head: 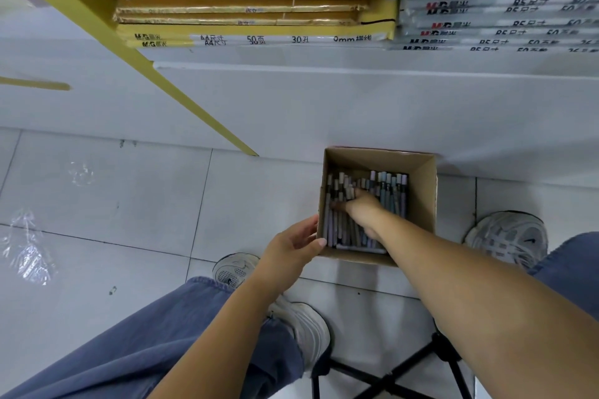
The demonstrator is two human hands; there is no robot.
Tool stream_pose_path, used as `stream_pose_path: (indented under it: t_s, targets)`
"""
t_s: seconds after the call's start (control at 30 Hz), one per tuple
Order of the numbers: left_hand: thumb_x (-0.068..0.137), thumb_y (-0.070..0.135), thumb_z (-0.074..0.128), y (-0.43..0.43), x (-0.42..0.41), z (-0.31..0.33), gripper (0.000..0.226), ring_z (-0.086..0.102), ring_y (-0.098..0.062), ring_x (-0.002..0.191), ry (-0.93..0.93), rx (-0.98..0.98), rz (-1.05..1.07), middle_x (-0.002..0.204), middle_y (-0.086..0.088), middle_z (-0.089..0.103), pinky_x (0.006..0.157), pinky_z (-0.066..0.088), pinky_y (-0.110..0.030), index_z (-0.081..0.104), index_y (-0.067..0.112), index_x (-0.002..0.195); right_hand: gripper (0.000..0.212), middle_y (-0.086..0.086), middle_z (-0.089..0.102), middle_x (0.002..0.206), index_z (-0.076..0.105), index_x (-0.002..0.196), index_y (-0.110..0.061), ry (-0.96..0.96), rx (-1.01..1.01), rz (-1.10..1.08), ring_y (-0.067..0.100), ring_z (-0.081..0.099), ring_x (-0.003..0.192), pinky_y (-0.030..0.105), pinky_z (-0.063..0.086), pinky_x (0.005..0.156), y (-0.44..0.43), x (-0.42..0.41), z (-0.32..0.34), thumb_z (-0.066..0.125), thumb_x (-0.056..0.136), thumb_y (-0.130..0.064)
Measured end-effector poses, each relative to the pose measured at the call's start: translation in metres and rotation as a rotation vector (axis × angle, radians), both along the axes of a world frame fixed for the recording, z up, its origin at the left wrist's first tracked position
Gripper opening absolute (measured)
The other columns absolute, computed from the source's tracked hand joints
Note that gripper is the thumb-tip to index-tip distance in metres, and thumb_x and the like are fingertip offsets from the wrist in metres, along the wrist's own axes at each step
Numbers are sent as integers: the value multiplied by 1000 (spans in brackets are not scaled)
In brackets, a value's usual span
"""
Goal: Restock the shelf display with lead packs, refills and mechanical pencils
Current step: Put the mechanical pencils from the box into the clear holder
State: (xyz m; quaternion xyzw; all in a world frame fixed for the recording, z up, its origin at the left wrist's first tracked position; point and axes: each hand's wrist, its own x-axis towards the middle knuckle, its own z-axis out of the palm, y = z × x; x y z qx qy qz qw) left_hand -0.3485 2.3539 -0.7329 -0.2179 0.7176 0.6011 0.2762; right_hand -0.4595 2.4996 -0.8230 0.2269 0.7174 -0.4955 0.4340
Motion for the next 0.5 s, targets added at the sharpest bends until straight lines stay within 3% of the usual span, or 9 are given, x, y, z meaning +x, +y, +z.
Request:
stream_pose_path:
  t_s: [0.2,0.3,0.4,0.5]
  targets:
    - [100,17,57,3,-3,3,42,61,8,110,-14,-37,-27,130,17,64,74,50,-10,53,35,138,31,10,63,120,55,126,-17,48,-82,-71,27,56,113,49,40,105,23,4,17,56,95,-18]
    - [100,21,56,9,-7,10,39,61,1,108,-13,-115,-48,135,10,60,74,49,-12,52,34,137,23,10,66,100,55,120,-11,100,-199,-97,24,62,101,48,42,105,34,4,41,51,97,-10]
    - [99,21,59,19,-14,31,40,58,-8,112,89,-217,43,135,6,57,85,45,-19,51,28,137,10,10,64,90,55,102,-14,163,-341,-81,25,64,94,45,46,101,44,3,81,49,98,-7]
    - [96,25,64,30,-24,67,46,51,-7,120,212,-228,24,139,7,53,96,39,-23,50,26,140,9,11,64,86,54,97,-12,280,-463,-55,23,64,85,39,51,91,53,5,130,49,98,-4]
